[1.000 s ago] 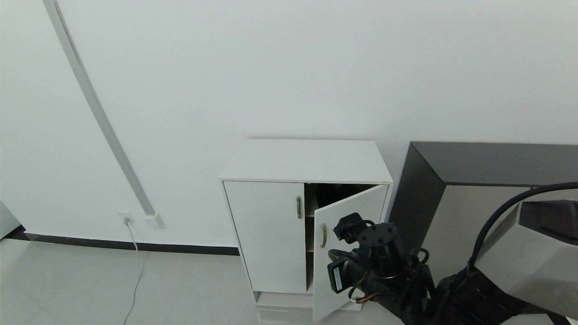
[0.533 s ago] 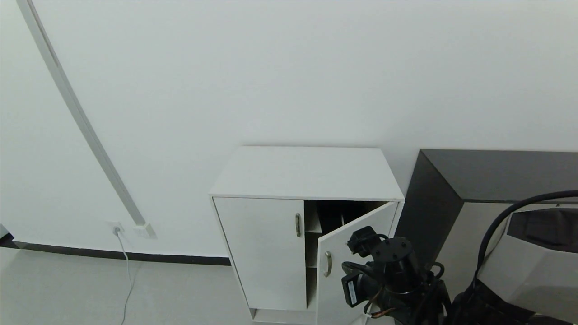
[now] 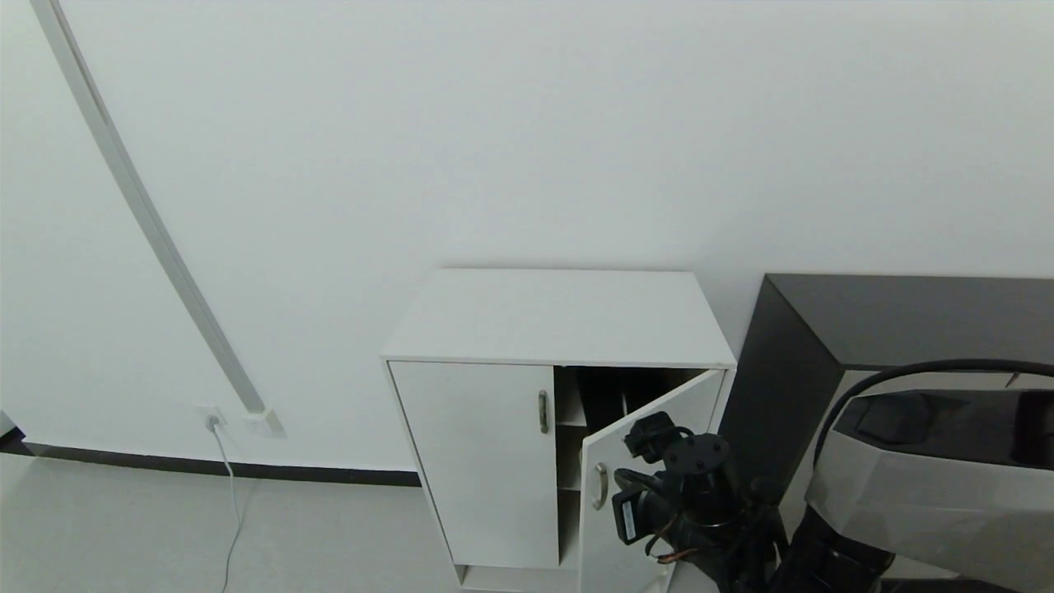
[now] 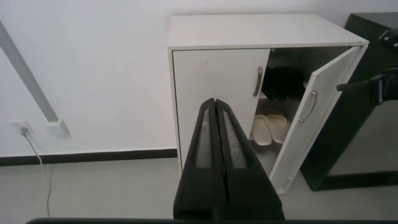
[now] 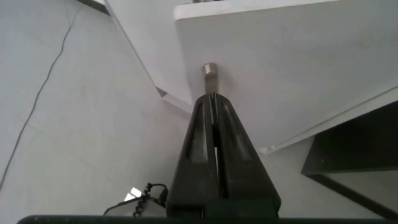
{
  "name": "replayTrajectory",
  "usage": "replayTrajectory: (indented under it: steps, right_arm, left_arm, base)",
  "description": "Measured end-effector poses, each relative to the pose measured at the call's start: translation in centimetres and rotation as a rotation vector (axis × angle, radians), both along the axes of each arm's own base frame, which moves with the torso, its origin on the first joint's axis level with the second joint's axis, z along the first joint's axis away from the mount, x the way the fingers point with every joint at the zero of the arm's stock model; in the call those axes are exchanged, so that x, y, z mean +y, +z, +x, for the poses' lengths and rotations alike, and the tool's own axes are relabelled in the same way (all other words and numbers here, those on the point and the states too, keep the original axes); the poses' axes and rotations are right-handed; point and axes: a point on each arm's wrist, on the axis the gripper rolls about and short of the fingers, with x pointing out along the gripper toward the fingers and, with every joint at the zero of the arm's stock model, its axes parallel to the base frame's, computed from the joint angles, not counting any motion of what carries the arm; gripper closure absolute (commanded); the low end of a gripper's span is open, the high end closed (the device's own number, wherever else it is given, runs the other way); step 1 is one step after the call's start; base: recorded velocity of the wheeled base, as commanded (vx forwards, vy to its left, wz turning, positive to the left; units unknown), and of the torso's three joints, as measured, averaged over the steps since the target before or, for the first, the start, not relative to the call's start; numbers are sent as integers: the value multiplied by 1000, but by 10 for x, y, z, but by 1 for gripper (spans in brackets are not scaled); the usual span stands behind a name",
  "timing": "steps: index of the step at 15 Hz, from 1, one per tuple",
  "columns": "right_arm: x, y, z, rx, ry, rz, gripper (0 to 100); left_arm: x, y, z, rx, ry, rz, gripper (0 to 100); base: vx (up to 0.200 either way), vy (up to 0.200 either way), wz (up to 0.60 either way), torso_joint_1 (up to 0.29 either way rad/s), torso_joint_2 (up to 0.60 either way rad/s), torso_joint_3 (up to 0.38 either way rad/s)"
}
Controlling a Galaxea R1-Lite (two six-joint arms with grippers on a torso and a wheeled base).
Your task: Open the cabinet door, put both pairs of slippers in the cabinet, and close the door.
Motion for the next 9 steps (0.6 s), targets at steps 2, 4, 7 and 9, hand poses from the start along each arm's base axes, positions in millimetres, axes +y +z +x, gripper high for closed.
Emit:
replayTrajectory:
  steps: [2,4,7,9]
  right_arm:
    - [3,-4,13,-11,-18,9,100]
    - [5,-9,26,-22,-35,18,100]
    - [12,-14,45,-46,-49,20,100]
    - [14,-18,55,-48,-58,18,100]
  left_arm:
    - [0,0,0,0,0,0,100]
    - [0,0,0,0,0,0,100]
    - [0,0,0,0,0,0,100]
    - [0,0,0,0,0,0,100]
  base:
    - [0,0,0,0,0,0]
    - [0,0,0,0,0,0]
    - [0,0,0,0,0,0]
    - [0,0,0,0,0,0]
